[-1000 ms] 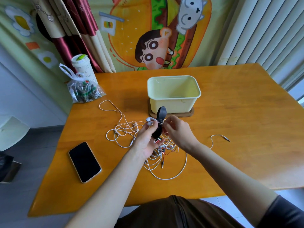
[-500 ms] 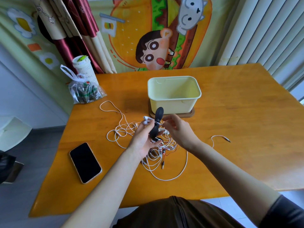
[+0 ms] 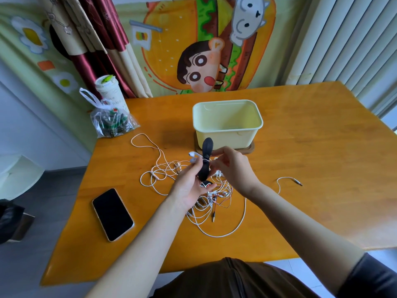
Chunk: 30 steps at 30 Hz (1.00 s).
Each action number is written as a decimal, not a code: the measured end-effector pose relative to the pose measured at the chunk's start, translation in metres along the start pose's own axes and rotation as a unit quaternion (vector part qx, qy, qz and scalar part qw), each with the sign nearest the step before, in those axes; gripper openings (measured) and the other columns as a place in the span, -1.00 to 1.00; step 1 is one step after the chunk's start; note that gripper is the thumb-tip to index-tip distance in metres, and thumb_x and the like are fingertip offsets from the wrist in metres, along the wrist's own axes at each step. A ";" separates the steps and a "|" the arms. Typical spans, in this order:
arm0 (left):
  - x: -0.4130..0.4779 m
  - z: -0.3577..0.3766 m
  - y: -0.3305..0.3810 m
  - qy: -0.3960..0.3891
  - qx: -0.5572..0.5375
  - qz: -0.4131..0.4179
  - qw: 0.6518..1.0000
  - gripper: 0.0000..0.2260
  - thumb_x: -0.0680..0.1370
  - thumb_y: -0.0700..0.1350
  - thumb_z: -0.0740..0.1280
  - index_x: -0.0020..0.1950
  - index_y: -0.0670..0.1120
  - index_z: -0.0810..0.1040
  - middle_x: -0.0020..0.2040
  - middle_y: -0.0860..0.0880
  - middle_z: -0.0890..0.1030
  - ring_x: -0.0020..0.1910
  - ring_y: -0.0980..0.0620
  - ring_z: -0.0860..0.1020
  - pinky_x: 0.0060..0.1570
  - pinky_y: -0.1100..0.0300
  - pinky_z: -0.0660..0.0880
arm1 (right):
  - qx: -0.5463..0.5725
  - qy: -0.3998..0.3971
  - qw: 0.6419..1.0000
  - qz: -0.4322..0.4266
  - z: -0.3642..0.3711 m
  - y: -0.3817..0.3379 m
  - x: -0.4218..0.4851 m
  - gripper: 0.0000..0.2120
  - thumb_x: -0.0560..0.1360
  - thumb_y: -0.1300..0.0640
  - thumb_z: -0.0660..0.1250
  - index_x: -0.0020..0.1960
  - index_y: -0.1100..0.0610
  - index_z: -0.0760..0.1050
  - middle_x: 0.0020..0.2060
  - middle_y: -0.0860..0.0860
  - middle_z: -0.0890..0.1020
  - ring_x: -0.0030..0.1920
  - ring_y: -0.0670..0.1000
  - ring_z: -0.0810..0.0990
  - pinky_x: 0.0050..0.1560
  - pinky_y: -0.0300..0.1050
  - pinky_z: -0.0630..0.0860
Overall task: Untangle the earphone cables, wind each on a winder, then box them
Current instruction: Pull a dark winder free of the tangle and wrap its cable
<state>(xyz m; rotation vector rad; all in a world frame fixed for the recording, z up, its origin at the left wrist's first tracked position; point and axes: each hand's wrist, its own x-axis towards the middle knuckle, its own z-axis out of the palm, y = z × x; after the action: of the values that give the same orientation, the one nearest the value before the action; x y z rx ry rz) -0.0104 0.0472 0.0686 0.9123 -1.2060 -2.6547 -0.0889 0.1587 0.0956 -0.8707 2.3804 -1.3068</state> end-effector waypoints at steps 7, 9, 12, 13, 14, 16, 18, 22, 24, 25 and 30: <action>-0.002 -0.001 0.002 -0.005 0.061 0.007 0.998 -0.76 0.59 0.01 0.24 0.14 -0.09 0.55 0.08 -0.10 0.66 0.07 0.00 0.62 0.22 -0.26 0.41 | 0.004 0.007 1.000 0.000 0.002 0.003 0.000 -0.87 0.52 0.22 0.32 0.06 0.18 0.52 -0.29 0.00 0.67 -0.23 -0.11 0.64 -0.09 -0.19 0.57; -0.003 0.001 0.005 -0.001 0.069 0.001 0.998 -0.73 0.59 0.04 0.24 0.19 -0.08 0.53 0.11 -0.09 0.65 0.06 0.00 0.63 0.22 -0.24 0.42 | 0.001 0.013 1.000 -0.005 0.003 0.002 -0.001 -0.92 0.51 0.22 0.33 0.01 0.15 0.52 -0.32 -0.05 0.64 -0.28 -0.18 0.60 -0.17 -0.32 0.52; -0.004 0.002 0.008 0.005 0.067 -0.006 0.998 -0.79 0.59 0.03 0.25 0.16 -0.01 0.53 0.14 -0.09 0.64 0.07 -0.01 0.62 0.20 -0.20 0.43 | 0.007 0.011 1.000 -0.015 0.005 0.003 -0.003 -0.96 0.51 0.24 0.32 -0.06 0.14 0.52 -0.27 -0.04 0.63 -0.26 -0.16 0.62 -0.14 -0.27 0.56; -0.005 0.002 0.009 0.006 0.067 -0.008 0.998 -0.82 0.60 0.02 0.24 0.13 0.00 0.53 0.14 -0.10 0.64 0.08 -0.02 0.61 0.21 -0.20 0.43 | 0.004 0.010 1.000 -0.019 0.006 0.004 -0.004 -0.96 0.51 0.24 0.32 -0.07 0.14 0.53 -0.26 -0.04 0.62 -0.26 -0.16 0.62 -0.12 -0.23 0.57; -0.005 0.002 0.009 0.008 0.066 -0.010 0.998 -0.85 0.60 0.01 0.24 0.11 0.01 0.53 0.15 -0.11 0.63 0.10 -0.03 0.60 0.21 -0.19 0.43 | 0.002 0.010 1.000 -0.024 0.007 0.005 -0.004 -0.96 0.52 0.25 0.31 -0.06 0.15 0.53 -0.26 -0.05 0.62 -0.26 -0.17 0.61 -0.10 -0.22 0.57; -0.006 0.003 0.009 0.018 0.062 -0.014 0.998 -0.85 0.60 0.01 0.25 0.09 0.01 0.53 0.17 -0.11 0.61 0.14 -0.05 0.57 0.19 -0.17 0.45 | -0.001 0.015 0.999 -0.031 0.007 0.006 -0.004 -0.95 0.52 0.24 0.31 -0.04 0.16 0.54 -0.24 -0.04 0.62 -0.25 -0.15 0.61 -0.10 -0.19 0.57; -0.005 0.003 0.008 0.034 0.063 -0.016 0.997 -0.82 0.58 0.03 0.27 0.13 -0.01 0.53 0.18 -0.11 0.61 0.18 -0.08 0.53 0.16 -0.13 0.48 | 0.003 0.027 0.999 -0.030 0.006 0.007 -0.005 -0.90 0.53 0.22 0.31 0.04 0.15 0.51 -0.23 -0.02 0.62 -0.22 -0.09 0.61 -0.12 -0.18 0.57; -0.005 0.006 0.009 0.036 0.058 -0.017 0.998 -0.74 0.57 0.04 0.29 0.19 -0.05 0.53 0.13 -0.13 0.63 0.17 -0.09 0.54 0.22 -0.09 0.45 | 0.034 0.026 0.998 -0.042 0.006 0.007 -0.006 -0.82 0.54 0.24 0.29 0.14 0.14 0.49 -0.25 -0.04 0.60 -0.29 -0.21 0.60 -0.20 -0.35 0.53; -0.007 0.008 0.011 0.033 0.047 -0.020 0.998 -0.76 0.58 0.03 0.28 0.16 -0.06 0.53 0.09 -0.13 0.64 0.13 -0.07 0.54 0.25 -0.08 0.43 | 0.025 0.026 0.998 -0.050 0.006 0.007 -0.006 -0.85 0.55 0.22 0.29 0.09 0.15 0.54 -0.24 -0.03 0.61 -0.28 -0.20 0.61 -0.19 -0.37 0.53; -0.008 0.008 0.011 0.031 0.039 -0.022 0.999 -0.77 0.58 0.02 0.28 0.14 -0.07 0.54 0.06 -0.12 0.63 0.11 -0.06 0.53 0.25 -0.07 0.42 | 0.020 0.028 0.998 -0.055 0.005 0.007 -0.006 -0.87 0.54 0.21 0.29 0.07 0.15 0.56 -0.23 -0.03 0.61 -0.27 -0.18 0.62 -0.19 -0.36 0.53; -0.013 0.011 0.009 0.025 0.034 -0.030 0.999 -0.77 0.60 0.05 0.22 0.06 -0.06 0.56 -0.04 -0.11 0.58 -0.01 -0.02 0.46 0.10 0.01 0.44 | 0.014 0.060 0.995 -0.074 0.004 0.006 -0.006 -0.92 0.52 0.21 0.34 -0.01 0.14 0.59 -0.19 -0.07 0.61 -0.18 -0.06 0.63 -0.11 -0.17 0.59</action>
<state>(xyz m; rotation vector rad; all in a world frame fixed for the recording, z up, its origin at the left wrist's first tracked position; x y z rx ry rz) -0.0074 0.0518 0.0866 1.0344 -1.2860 -2.6336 -0.0846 0.1619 0.0881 -1.0031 2.4221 -1.4836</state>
